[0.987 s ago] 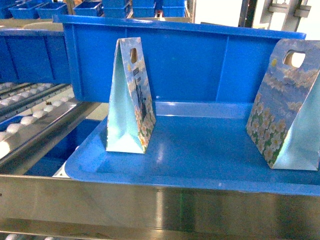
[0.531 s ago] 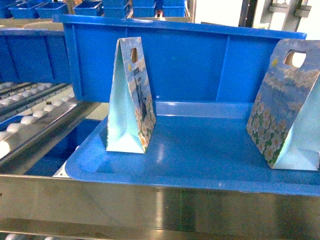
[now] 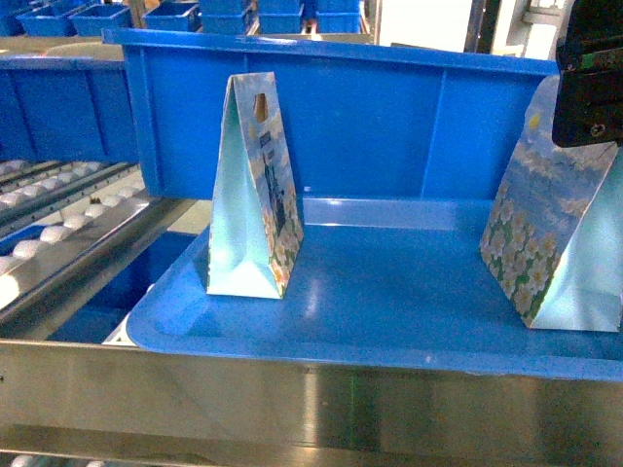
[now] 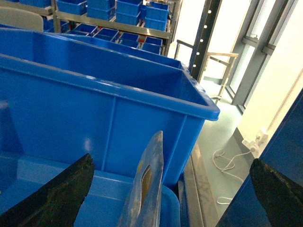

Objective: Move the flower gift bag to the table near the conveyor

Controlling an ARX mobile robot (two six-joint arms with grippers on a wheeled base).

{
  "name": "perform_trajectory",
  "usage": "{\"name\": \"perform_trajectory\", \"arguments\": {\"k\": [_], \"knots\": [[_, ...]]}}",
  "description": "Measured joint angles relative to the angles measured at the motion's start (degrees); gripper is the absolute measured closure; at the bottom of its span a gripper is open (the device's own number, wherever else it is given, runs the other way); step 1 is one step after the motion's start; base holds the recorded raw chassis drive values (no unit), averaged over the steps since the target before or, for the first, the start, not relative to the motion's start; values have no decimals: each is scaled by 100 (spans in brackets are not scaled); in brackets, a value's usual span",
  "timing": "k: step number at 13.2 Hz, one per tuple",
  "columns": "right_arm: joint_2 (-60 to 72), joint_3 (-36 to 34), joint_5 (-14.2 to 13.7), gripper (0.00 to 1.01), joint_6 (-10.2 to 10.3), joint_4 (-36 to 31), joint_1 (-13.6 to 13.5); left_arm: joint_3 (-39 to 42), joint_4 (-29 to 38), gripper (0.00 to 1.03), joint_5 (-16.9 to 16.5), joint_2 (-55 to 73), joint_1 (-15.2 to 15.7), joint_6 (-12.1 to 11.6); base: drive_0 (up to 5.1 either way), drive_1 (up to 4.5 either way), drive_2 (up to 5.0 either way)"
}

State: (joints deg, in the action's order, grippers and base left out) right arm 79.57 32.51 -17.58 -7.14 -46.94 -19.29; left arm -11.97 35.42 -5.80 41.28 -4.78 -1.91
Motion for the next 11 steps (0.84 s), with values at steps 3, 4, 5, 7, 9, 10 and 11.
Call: {"name": "perform_trajectory", "arguments": {"k": [3,4,5,7,9,10,11], "knots": [[415,219,79,3,109,221,136,0,0,5,0,0,0,-2,0,0,0],[522,262,96,3,177,299,179,0,2,5,0,2,0,0,0,0,0],[699,367,76,3,348,439,323,0,0,5,0,0,0,0,0,0,0],[811,527,254,3,625,645,485,0,-2,5,0,2,0,0,0,0,0],[855,533,428,3,866,758,511,0,0,5,0,0,0,0,0,0,0],[855,533,444,3,903,750,511,0,-2,5,0,2,0,0,0,0,0],[855,531,481,3,933,782,511,0,0,5,0,0,0,0,0,0,0]]}}
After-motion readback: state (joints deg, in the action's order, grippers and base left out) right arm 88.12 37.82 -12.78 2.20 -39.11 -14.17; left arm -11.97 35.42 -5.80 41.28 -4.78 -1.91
